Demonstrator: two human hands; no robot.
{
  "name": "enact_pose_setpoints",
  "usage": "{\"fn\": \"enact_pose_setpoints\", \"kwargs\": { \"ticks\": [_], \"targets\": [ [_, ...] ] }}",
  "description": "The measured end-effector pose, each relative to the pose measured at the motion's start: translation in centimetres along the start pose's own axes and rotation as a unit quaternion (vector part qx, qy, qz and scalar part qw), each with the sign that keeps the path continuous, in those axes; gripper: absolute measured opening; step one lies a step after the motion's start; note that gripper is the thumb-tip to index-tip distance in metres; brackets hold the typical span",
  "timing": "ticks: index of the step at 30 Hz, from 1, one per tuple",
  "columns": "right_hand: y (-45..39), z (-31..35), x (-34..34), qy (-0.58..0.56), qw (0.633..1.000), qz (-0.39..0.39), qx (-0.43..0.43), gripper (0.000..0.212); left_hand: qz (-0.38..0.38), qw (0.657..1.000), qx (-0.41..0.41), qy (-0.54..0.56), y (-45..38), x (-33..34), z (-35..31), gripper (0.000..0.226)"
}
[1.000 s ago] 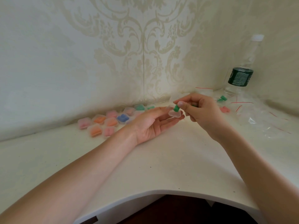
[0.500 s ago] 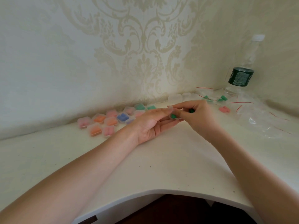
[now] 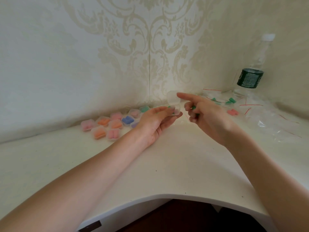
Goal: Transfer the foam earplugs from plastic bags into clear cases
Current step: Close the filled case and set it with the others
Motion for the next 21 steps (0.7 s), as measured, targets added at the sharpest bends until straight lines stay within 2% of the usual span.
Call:
{"fn": "enact_pose_setpoints", "kwargs": {
  "ticks": [3,9,14,21],
  "targets": [
    [0.5,0.0,1.0,0.034,0.999,0.036,-0.022,0.051,-0.047,0.997,0.043,-0.038,-0.1,-0.6,-0.4,0.026],
    [0.9,1.0,-0.7,0.049,0.989,-0.098,-0.1,0.029,-0.039,0.992,0.089,-0.085,-0.2,-0.8,-0.5,0.027],
    [1.2,1.3,0.0,0.147,0.968,-0.141,-0.147,0.022,-0.025,0.987,0.096,-0.124,-0.2,-0.6,-0.4,0.017],
    [0.6,1.0,0.2,0.202,0.951,-0.166,-0.167,0.016,0.003,0.985,0.092,-0.148,-0.2,-0.4,-0.3,0.007]
  ]
}}
Point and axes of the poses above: each hand's wrist, its own y-axis away from the middle knuckle, its own x-axis out of the palm, z = x × y, the point moved 6 cm from there along -y, towards the middle knuckle, and after that the axes turned 14 degrees about x, right-handed, at the moved point
